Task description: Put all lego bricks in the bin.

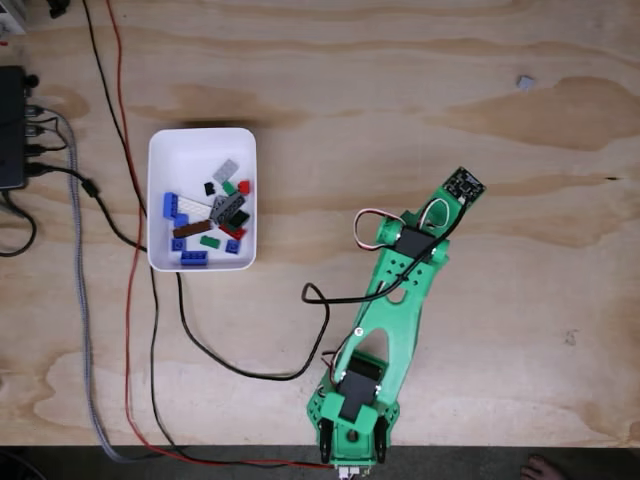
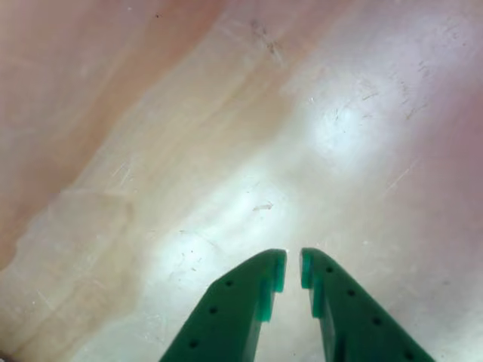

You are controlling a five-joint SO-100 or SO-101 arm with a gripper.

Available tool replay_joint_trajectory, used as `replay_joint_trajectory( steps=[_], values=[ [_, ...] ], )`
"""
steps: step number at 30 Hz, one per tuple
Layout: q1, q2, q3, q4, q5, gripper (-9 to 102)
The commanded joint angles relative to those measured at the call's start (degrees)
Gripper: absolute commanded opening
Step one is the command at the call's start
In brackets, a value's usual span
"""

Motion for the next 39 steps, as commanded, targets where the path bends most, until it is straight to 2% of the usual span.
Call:
replay_joint_trajectory(
  steps=[1, 9, 22, 24, 27, 30, 32, 33, 34, 35, 37, 38, 39],
  values=[
    [-0.5, 2.0, -3.6, 0.2, 1.2, 0],
    [-3.8, 4.0, -3.0, 1.8, 3.4, 0],
    [-3.7, 2.8, -0.4, -1.7, 2.8, 0],
    [-3.8, 2.5, -1.2, -3.0, 3.2, 0],
    [-2.2, 1.8, -1.8, -10.1, 1.8, 0],
    [-1.9, -1.5, -5.0, -12.4, 0.4, 0],
    [-1.6, -0.8, -4.7, -15.0, -3.5, 0],
    [-0.8, -1.1, -2.5, -19.4, -6.0, 1],
    [-0.2, -0.3, 3.1, -27.9, -9.1, 7],
    [0.0, -0.9, 8.6, -38.9, -10.8, 16],
    [0.5, -4.7, 21.5, -69.8, -13.4, 19],
    [0.5, -7.0, 24.3, -79.1, -13.6, 20],
    [0.0, -9.2, 24.5, -83.1, -12.9, 20]
  ],
)
